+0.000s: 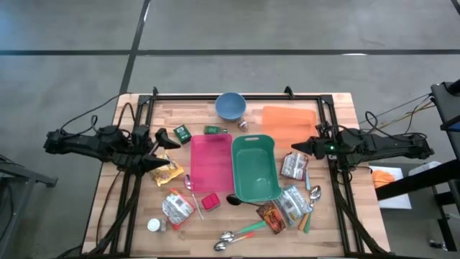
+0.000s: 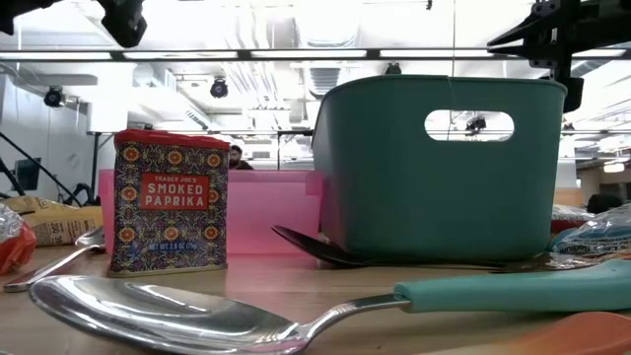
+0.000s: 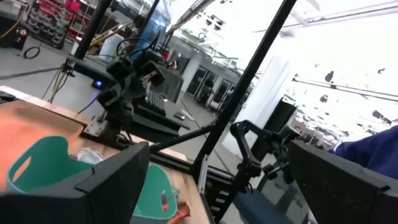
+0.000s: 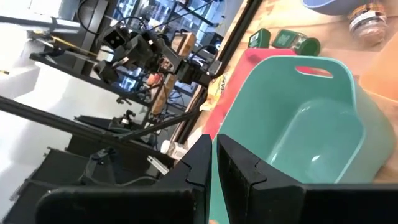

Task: Pick & Place Food Item
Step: Put the red noodle pack into the orange bin

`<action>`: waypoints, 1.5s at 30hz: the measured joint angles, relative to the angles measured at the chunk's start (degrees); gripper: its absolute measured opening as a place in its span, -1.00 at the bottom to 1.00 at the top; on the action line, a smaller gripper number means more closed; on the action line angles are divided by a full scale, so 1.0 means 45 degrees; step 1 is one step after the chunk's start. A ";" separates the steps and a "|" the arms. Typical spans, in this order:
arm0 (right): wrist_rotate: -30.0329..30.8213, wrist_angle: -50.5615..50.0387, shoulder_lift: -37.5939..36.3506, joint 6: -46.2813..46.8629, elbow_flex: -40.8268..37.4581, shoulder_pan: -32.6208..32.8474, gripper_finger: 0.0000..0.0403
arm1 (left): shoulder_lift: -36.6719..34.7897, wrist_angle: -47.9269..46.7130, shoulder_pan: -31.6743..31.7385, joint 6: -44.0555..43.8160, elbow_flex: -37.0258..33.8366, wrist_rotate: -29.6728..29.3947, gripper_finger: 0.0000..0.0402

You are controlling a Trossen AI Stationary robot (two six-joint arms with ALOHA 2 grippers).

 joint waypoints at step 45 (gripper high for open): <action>-0.2956 0.0008 0.4690 0.4383 0.0053 0.0000 -0.27 | -0.0011 -0.0050 0.0005 -0.0651 -0.0005 -0.1239 0.92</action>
